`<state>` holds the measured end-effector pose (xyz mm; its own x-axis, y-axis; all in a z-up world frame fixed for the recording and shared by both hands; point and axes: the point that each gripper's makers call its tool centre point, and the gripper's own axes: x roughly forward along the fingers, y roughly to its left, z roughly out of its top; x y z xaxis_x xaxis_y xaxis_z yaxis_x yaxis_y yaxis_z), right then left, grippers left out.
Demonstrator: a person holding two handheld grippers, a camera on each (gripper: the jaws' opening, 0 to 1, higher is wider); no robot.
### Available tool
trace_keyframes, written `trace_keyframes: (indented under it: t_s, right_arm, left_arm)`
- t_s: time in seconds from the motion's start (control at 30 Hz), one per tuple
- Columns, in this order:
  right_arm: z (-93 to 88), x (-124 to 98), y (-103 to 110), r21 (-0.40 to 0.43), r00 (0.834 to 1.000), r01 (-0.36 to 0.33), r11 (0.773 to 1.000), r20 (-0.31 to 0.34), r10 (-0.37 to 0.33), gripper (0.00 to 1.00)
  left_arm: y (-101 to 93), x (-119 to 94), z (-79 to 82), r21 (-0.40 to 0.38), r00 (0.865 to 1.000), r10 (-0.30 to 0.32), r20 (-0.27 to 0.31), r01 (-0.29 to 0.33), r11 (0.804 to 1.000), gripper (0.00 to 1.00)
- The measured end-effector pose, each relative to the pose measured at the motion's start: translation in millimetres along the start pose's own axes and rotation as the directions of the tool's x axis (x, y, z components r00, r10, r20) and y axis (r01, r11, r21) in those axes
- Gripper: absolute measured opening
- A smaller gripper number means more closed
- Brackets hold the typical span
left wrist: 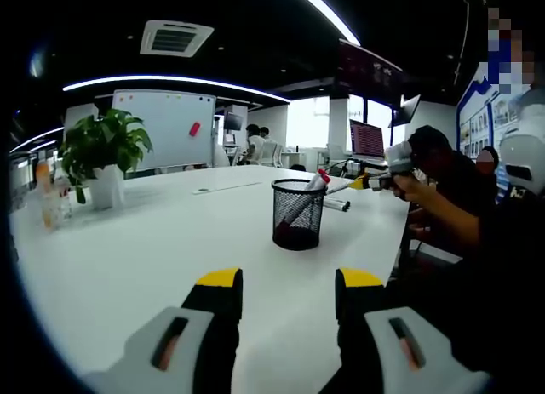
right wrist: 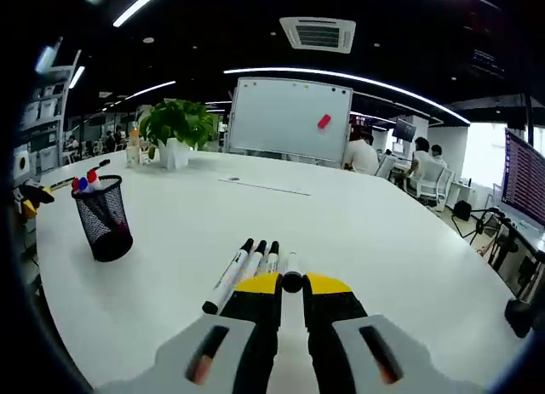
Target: Pick up the whiteboard markers from the pen holder and place them facing the whiteboard neatly
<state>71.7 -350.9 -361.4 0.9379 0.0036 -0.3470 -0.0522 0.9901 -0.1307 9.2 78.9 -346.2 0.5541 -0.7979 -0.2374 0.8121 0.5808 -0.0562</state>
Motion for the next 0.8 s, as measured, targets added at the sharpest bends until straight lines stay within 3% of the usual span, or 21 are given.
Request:
trace_keyframes:
  t_s: [0.8]
  right_arm:
    - [-23.6,8.0,-2.8,0.045,0.999,-0.003,0.999,-0.051,0.006,0.13]
  left_arm:
    - [-0.3,1.9,-2.7,-0.005,1.0,-0.003,-0.005,0.003,1.0,0.45]
